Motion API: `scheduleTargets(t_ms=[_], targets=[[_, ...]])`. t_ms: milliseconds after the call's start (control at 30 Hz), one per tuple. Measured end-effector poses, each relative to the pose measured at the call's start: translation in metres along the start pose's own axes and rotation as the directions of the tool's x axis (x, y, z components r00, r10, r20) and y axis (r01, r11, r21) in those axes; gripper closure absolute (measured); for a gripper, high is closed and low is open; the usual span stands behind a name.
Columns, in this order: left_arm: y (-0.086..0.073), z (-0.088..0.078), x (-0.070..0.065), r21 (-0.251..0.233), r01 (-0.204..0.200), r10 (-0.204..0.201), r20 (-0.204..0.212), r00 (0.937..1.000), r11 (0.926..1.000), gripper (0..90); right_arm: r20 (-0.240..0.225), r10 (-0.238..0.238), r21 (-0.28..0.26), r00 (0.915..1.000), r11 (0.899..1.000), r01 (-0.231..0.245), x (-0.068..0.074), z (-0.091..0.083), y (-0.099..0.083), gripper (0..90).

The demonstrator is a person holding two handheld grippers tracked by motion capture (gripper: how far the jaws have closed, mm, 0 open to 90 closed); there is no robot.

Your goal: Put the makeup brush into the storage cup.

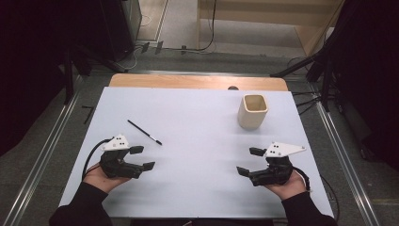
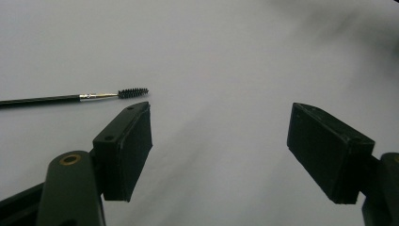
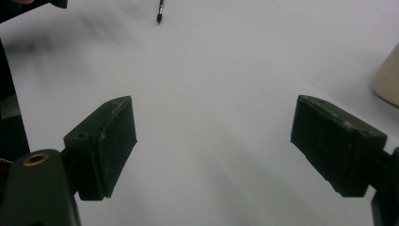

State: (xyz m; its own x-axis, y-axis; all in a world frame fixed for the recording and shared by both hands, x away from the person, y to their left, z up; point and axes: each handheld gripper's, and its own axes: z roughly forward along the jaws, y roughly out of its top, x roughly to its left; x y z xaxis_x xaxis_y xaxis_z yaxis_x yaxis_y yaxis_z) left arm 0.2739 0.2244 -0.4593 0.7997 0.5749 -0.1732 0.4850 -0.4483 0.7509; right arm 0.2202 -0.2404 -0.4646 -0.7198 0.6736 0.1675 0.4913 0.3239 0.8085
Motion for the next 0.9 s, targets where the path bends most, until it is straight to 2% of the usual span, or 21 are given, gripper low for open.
scheduleTargets(t_ms=[367,567,900], targets=[[-0.0002,0.0010,-0.0001,0.006,0.001,-0.001,0.012,0.9999,1.0000,22.9,0.005,0.007,0.001,1.0000,1.000,-0.007,-0.0026,0.0000,0.0000,18.0],[-0.0008,0.0021,-0.0009,0.023,-0.011,0.011,0.019,0.9998,0.9997,22.9,0.000,0.012,0.016,0.9999,1.000,-0.012,-0.0027,0.0012,-0.0003,18.2],[-0.0015,0.0034,-0.0010,0.049,-0.015,0.013,0.023,0.9996,0.9987,22.9,0.013,-0.007,0.068,0.9999,0.998,0.006,-0.0021,0.0045,-0.0007,18.4]])
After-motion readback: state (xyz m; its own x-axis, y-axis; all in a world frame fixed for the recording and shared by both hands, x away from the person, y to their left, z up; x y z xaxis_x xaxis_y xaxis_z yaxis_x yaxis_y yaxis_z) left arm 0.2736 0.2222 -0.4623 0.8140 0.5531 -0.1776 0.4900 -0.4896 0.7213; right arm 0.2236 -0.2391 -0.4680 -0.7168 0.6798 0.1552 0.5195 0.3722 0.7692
